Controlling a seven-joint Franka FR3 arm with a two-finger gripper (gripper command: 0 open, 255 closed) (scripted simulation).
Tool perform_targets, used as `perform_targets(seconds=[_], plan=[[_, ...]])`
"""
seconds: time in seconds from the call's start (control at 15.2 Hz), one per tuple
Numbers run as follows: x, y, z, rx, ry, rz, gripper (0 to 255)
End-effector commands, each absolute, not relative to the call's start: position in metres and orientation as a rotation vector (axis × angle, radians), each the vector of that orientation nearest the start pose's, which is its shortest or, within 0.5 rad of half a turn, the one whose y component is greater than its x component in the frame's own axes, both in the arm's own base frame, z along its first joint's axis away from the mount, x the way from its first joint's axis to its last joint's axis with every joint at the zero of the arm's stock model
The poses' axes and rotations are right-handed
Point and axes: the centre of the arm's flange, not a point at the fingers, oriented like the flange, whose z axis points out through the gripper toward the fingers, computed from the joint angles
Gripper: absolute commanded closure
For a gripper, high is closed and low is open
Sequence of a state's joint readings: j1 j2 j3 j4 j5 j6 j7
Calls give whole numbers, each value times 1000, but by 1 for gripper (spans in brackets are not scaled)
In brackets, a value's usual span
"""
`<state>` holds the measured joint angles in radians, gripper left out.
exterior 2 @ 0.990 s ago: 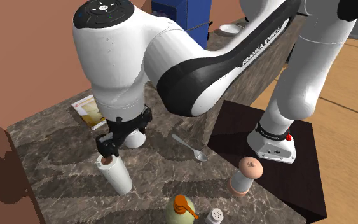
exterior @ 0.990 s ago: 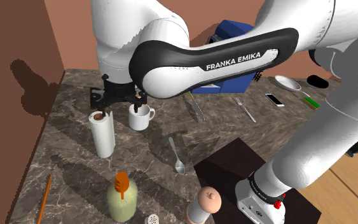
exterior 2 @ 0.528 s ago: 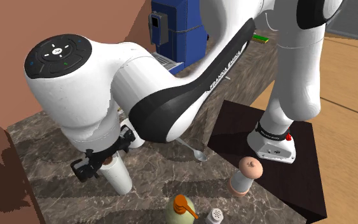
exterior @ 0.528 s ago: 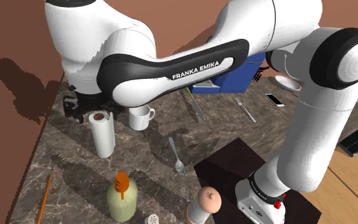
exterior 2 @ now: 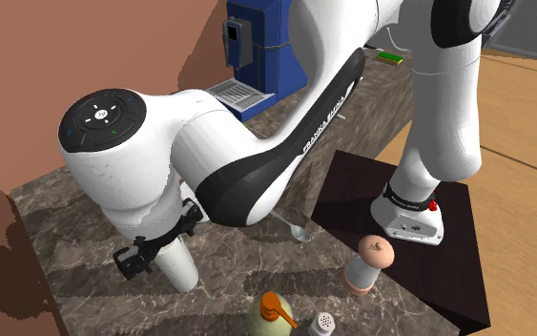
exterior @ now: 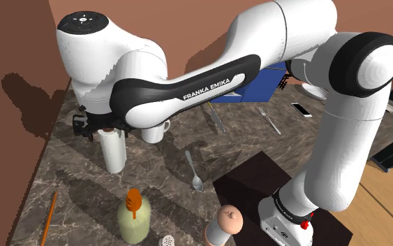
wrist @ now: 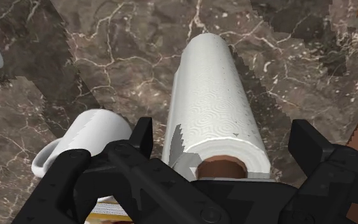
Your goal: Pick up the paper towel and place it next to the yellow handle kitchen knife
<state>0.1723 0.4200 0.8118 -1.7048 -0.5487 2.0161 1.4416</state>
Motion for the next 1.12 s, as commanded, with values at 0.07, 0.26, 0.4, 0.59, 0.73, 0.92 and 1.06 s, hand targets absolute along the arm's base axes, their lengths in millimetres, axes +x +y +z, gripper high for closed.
perform_targets(seconds=[0.07,0.26,0.4,0.59,0.73,0.92,1.06], plan=[[429,489,413,-3125,433,-318,0],[429,489,413,-3125,433,-318,0],[429,489,413,-3125,433,-318,255],[429,489,413,-3125,433,-318,255],[429,489,413,-3125,433,-318,255],[429,489,413,-3125,433,-318,255],[429,489,424,-3125,433,-318,255]])
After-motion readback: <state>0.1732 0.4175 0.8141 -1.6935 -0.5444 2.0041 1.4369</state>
